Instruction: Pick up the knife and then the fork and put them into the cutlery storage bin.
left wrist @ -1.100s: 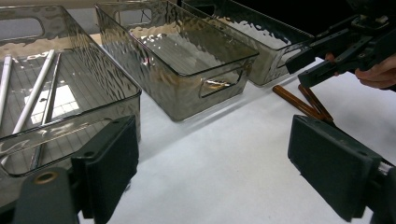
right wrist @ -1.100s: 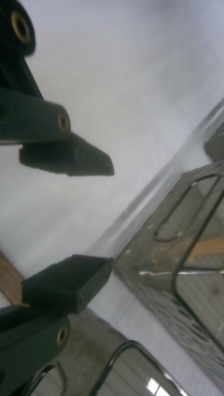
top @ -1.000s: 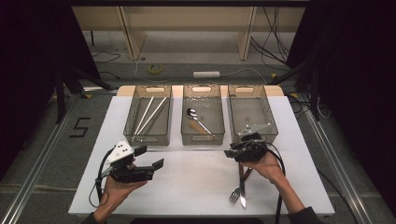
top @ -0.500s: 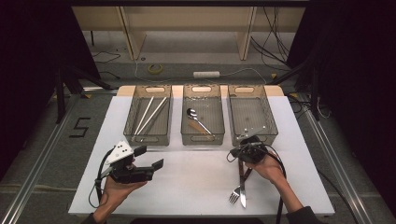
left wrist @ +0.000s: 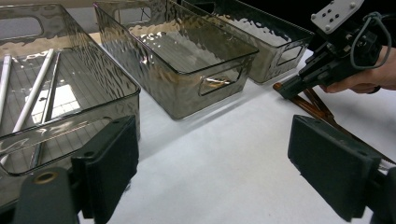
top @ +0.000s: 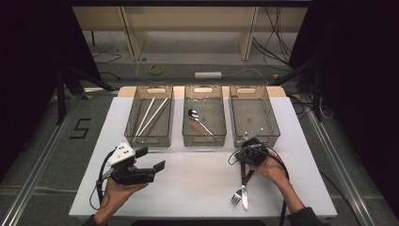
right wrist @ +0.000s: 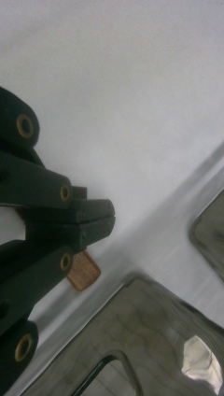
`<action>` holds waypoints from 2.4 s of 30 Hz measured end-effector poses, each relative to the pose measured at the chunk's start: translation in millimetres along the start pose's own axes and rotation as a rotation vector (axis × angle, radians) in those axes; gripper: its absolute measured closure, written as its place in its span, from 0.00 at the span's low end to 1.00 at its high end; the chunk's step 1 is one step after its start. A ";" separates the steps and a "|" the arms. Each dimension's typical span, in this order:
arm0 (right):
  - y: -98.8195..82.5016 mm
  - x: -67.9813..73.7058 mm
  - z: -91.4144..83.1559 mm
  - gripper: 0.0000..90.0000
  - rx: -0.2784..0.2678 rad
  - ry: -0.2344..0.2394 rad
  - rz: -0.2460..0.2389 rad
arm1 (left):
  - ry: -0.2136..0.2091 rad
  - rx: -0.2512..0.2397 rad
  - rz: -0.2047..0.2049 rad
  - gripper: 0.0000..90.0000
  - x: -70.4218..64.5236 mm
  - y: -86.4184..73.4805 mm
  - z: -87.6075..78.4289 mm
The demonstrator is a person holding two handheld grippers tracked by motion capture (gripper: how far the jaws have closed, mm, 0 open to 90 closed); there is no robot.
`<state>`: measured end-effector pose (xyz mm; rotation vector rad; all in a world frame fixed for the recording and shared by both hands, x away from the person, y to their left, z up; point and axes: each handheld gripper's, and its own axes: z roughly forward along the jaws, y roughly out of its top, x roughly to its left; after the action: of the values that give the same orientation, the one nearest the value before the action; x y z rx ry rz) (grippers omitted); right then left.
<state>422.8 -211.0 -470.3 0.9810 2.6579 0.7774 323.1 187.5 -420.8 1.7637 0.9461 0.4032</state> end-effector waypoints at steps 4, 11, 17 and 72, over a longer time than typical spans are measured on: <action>-0.1 0.1 1.2 1.00 0.019 -0.015 -0.012 | -0.002 0.005 0.009 0.18 -0.7 -0.2 0.3; -3.6 -6.6 -3.5 1.00 0.046 -0.026 0.033 | -0.004 0.002 0.013 0.18 -1.1 -0.5 -0.1; -12.1 -12.7 -12.0 1.00 0.083 -0.044 0.066 | 0.000 0.002 0.016 0.18 -0.2 -1.0 -1.5; -73.2 19.3 -93.4 0.65 0.301 0.016 -0.173 | 0.013 0.016 0.035 0.18 -2.0 -2.6 0.0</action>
<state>334.9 -283.2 -431.6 0.7923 2.8817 0.3573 320.7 186.3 -422.8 1.7966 0.9304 0.4308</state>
